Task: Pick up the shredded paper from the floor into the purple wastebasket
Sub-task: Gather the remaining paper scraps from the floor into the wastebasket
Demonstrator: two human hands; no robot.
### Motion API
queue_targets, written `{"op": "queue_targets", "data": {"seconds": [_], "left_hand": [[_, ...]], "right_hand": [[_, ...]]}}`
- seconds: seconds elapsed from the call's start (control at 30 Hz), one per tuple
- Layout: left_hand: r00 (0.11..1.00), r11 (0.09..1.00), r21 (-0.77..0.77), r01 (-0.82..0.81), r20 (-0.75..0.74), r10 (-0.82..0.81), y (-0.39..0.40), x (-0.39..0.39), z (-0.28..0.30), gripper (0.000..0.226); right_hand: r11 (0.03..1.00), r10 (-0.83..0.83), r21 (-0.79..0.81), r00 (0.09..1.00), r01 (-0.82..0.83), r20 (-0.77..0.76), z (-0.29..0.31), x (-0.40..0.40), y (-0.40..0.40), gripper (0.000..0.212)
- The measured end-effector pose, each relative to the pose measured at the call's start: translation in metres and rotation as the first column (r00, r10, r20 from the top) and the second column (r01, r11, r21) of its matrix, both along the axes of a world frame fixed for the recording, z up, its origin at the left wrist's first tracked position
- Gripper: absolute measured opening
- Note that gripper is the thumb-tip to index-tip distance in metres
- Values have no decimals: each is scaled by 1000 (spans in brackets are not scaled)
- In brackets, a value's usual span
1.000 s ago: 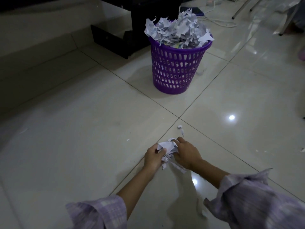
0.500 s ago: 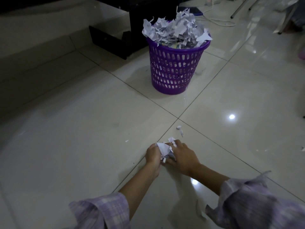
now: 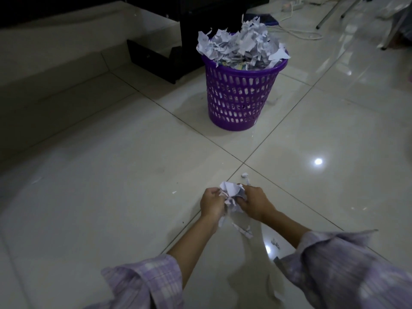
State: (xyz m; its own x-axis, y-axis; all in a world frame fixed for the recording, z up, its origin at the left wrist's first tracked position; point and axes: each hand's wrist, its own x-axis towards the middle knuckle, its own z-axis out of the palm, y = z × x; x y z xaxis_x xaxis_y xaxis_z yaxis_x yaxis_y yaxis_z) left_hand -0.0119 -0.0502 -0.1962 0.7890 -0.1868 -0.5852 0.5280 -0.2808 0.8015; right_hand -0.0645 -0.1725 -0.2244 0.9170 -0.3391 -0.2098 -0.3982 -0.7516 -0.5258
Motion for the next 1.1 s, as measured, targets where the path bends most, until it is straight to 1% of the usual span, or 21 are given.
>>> {"op": "queue_targets", "data": {"seconds": [0.03,0.1,0.2,0.23,0.33,0.37,0.43,0.47,0.5,0.53,0.57,0.63,0.67,0.77,0.8,0.87,0.93,1.03,1.1], "left_hand": [[998,998,-8,-61,13,61,-2,0,0,16],[986,986,-33,-162,28,162,-5,0,-3,17],[973,975,-47,-218,62,221,-8,1,-4,18],[972,975,-39,-219,83,221,-8,1,-5,22],[972,984,22,-177,159,171,-9,1,-5,21],[971,986,48,-159,186,148,-9,1,-5,19],[969,987,84,-134,218,113,-9,2,-5,17],[969,987,103,-127,227,101,-10,3,-4,16],[967,985,119,-123,236,92,-10,4,-4,16],[967,985,129,-117,240,84,-12,5,-3,15],[966,986,127,-107,247,74,-13,6,-3,13],[965,990,121,-73,260,39,-17,7,2,7],[962,991,120,-61,271,26,-19,7,3,6],[957,992,124,-7,290,-29,-24,9,7,12],[957,991,129,21,285,-57,-27,10,9,14],[969,990,123,63,232,-90,-36,18,17,17],[971,987,105,123,191,-142,-47,26,31,18],[946,971,125,203,231,-228,-63,36,49,18],[934,967,129,218,258,-245,-73,45,61,19]], "right_hand": [[998,-19,56,1000,19,-9,1,0,1,7],[984,-61,167,998,61,-3,5,-1,6,11],[915,-158,376,987,146,2,11,-2,12,11],[876,-185,452,983,171,-13,11,-2,12,11],[705,-235,680,971,202,-46,10,-2,11,27],[643,-266,728,961,236,-76,12,-2,9,28],[509,-319,800,933,317,-166,14,-2,7,20],[443,-322,837,928,322,-186,15,-1,6,19],[401,-309,870,936,288,-167,14,0,6,21],[378,-307,892,942,249,-133,11,2,5,25],[390,-315,891,943,234,-110,10,3,5,31],[459,-297,862,951,216,-80,12,5,4,44],[494,-277,845,958,206,-72,14,6,1,45],[586,-281,781,958,218,-56,17,7,-10,27],[622,-283,749,957,230,-60,16,8,-13,24],[680,-307,683,950,267,-66,17,13,-23,24],[683,-340,667,938,299,-73,23,16,-35,22],[661,-358,682,930,314,-81,35,23,-50,17],[682,-375,664,926,306,-41,50,33,-59,9]]}}
